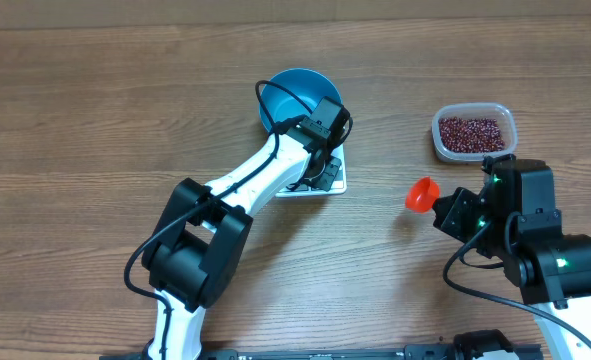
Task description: Scoop item into bowl and weigh 150g on scale
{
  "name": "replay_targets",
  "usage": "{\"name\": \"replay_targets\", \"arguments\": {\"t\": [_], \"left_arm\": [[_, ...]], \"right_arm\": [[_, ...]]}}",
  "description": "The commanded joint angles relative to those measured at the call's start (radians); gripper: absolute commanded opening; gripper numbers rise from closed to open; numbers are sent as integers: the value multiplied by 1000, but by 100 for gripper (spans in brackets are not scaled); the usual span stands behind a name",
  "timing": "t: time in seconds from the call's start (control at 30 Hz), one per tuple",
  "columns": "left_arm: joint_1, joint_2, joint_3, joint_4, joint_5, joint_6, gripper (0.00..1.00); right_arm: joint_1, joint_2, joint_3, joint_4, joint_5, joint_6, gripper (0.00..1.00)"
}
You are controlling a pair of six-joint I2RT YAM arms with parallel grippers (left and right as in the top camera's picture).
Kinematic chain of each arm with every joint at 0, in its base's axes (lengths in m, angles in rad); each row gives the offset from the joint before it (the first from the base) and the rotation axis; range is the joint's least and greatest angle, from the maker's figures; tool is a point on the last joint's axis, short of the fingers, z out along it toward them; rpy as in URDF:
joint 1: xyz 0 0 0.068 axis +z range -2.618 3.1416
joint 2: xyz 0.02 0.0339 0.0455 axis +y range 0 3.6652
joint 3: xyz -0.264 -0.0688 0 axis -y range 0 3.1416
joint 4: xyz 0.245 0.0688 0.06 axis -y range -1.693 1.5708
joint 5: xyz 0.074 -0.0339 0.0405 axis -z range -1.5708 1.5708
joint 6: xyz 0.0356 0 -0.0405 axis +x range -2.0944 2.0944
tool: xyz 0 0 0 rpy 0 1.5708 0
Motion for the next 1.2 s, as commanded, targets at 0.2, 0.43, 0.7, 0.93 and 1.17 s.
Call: {"name": "replay_targets", "arguments": {"t": [0.2,0.43,0.7,0.93,1.17], "left_arm": [[-7,50,-2,-7,-13,5,4],[-7,51,-2,-10,-13,6,4],[-6,51,-2,-8,-13,10,4],[-6,-2,43,-32,-13,29,4],[-6,-85,103,-48,-1,62,4]], "right_arm": [[-4,-2,24,2,10,-4,4],[-4,-2,24,-2,10,-5,4],[-4,-2,24,-2,10,-5,4],[-4,-2,24,-2,10,-5,4],[-4,-2,24,-2,10,-5,4]]}}
